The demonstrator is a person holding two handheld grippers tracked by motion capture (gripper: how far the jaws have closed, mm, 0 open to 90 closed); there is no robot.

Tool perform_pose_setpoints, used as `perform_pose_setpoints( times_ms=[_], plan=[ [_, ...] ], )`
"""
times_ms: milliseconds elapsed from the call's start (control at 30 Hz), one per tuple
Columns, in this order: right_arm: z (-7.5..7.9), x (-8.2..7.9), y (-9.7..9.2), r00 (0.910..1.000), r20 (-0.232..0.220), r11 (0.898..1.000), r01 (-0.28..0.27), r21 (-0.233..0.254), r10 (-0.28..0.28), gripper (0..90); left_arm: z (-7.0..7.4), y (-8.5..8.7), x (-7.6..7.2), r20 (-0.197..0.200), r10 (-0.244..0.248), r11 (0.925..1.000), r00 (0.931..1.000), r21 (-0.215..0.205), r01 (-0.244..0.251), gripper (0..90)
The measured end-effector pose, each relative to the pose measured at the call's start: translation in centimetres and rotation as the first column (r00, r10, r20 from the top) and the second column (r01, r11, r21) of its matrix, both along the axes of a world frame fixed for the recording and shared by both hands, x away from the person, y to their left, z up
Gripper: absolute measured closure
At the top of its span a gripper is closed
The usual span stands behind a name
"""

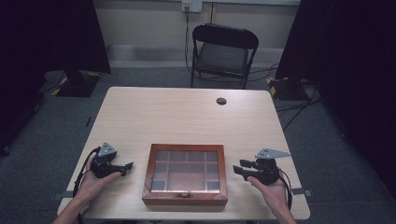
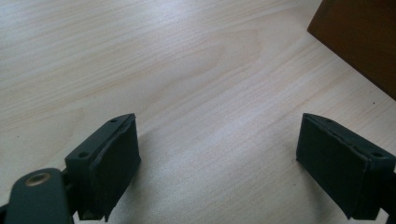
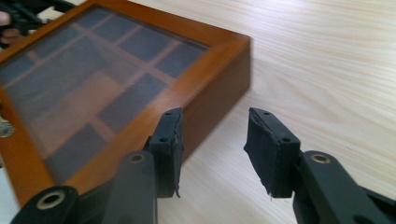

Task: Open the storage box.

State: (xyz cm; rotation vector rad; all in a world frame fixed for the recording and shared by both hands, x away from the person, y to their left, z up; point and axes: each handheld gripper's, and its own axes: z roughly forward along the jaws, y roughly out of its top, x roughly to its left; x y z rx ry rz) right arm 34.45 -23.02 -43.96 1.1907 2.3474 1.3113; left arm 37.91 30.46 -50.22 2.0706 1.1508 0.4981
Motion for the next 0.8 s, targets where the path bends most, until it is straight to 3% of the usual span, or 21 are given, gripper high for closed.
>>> perform_pose_setpoints(
  times_ms=[267,300,500,667,700,800],
  plan=[
    [0.9,-0.5,2.1,0.9969,0.024,0.997,-0.076,0.019,0.076,59.1,0.0,0.0,0.0,0.000,0.000,1.0000,1.0000,0.000,0.000,12.4],
    [1.2,-0.8,2.8,0.9938,0.029,0.994,-0.108,0.022,0.108,60.5,0.0,0.0,0.0,0.000,0.000,1.0000,1.0000,0.000,0.000,12.4],
    [1.6,-1.1,4.3,0.9839,0.030,0.984,-0.177,0.030,0.176,62.2,0.0,0.0,0.0,0.000,0.000,1.0000,1.0000,0.000,0.000,12.4],
    [2.2,-0.8,6.0,0.9719,0.035,0.971,-0.234,0.038,0.233,66.0,0.0,0.0,0.0,0.000,0.000,1.0000,1.0000,0.000,0.000,12.4],
    [2.6,-0.4,7.0,0.9639,0.039,0.964,-0.265,0.035,0.263,65.8,0.0,0.0,0.0,0.000,0.000,1.0000,1.0000,0.000,0.000,12.4],
    [2.8,-0.2,8.5,0.9513,0.040,0.951,-0.307,0.030,0.306,66.7,0.0,0.0,0.0,0.000,0.001,1.0000,1.0000,0.000,-0.001,12.5]
  ],
)
